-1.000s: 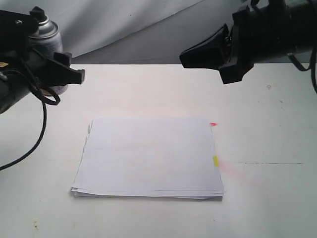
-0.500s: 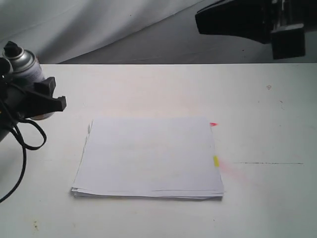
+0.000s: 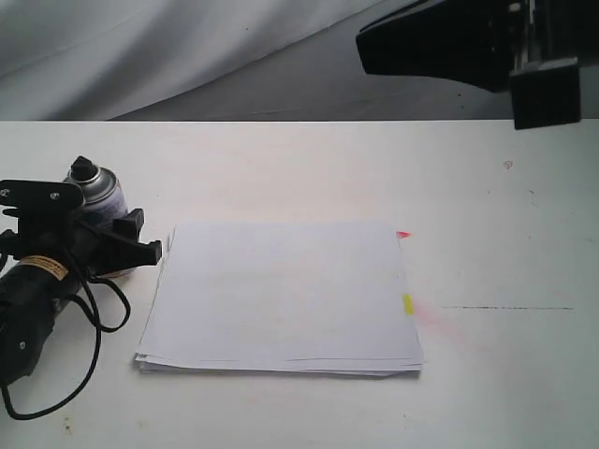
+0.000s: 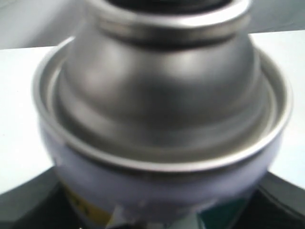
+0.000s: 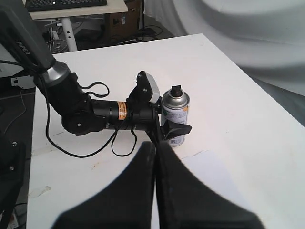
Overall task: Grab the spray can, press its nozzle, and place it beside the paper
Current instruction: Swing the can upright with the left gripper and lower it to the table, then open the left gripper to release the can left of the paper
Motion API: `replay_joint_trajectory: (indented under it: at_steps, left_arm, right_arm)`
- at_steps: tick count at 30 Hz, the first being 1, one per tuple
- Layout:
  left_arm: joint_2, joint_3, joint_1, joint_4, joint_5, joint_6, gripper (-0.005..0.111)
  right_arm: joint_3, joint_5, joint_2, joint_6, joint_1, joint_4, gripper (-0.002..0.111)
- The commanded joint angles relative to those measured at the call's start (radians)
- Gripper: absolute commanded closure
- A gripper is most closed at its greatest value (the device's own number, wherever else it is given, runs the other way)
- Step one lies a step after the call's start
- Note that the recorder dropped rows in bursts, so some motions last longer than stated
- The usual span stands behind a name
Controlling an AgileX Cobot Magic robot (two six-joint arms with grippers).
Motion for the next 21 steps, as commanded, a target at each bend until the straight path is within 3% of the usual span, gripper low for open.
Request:
replay_joint_trajectory:
  at_steps: [1,9,21]
  left_arm:
    - [0.035,0.002,0.0,0.009,-0.123,-0.045,0.107]
    - [0.037,0.002,0.002,-0.059,-0.09,-0.094,0.107]
    - [0.037,0.002,0.002,-0.037,-0.011,-0.085,0.107]
  right_arm:
    - [0.006,-0.011,-0.007,0.007,0.002,-0.006,0.108]
    - [0.006,-0.011,-0.007,0.007,0.002,-0.01,0.108]
    - [0.006,-0.009,-0.007,0.007,0.002,-0.012,0.108]
